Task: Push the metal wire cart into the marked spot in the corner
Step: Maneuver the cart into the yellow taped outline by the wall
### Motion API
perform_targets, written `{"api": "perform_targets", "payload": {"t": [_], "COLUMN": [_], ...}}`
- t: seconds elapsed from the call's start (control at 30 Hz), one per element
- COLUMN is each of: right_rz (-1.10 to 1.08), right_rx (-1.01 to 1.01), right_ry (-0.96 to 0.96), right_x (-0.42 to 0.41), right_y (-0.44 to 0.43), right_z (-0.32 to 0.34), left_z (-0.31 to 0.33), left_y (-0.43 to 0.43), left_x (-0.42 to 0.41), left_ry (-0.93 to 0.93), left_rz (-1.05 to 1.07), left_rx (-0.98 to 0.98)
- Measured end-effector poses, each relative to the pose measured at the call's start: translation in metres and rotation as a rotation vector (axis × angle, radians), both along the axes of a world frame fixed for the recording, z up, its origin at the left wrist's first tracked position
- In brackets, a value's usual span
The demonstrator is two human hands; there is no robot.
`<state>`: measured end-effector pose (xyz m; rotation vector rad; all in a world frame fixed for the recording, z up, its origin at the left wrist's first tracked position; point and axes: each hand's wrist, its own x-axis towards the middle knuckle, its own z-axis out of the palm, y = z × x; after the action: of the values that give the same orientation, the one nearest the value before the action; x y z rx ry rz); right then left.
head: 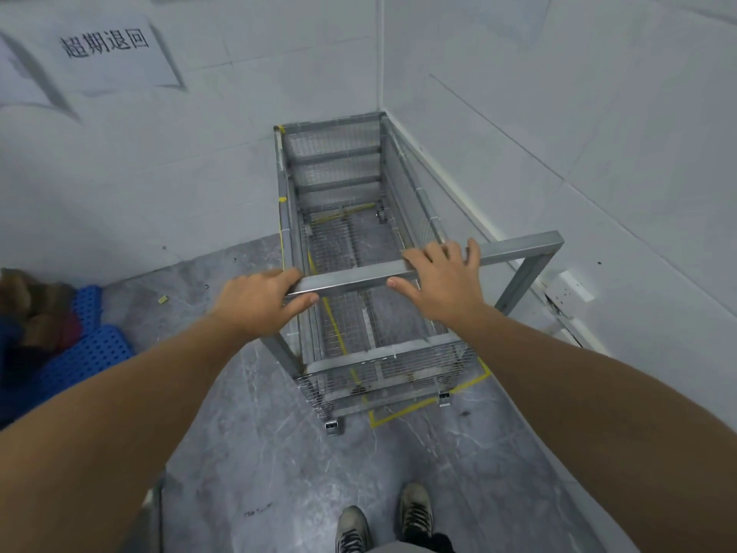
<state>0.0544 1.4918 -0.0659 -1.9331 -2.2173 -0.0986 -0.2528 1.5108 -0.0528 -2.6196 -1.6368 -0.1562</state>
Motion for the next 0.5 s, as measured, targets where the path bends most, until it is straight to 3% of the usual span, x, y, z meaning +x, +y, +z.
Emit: {"api": "perform_targets", "payload": {"t": [0.5], "right_rz": [-0.035], "right_rx": [0.029], "right_ry": [0.102], "right_x": [0.0033], "right_y": [0.0074], "right_z": [-0.0077], "left_z": [-0.0079], "left_y": [0.0045], "left_x": [0.0077], "left_ry": [0.061], "left_rz": [-0.071], "left_rx": [0.170]}}
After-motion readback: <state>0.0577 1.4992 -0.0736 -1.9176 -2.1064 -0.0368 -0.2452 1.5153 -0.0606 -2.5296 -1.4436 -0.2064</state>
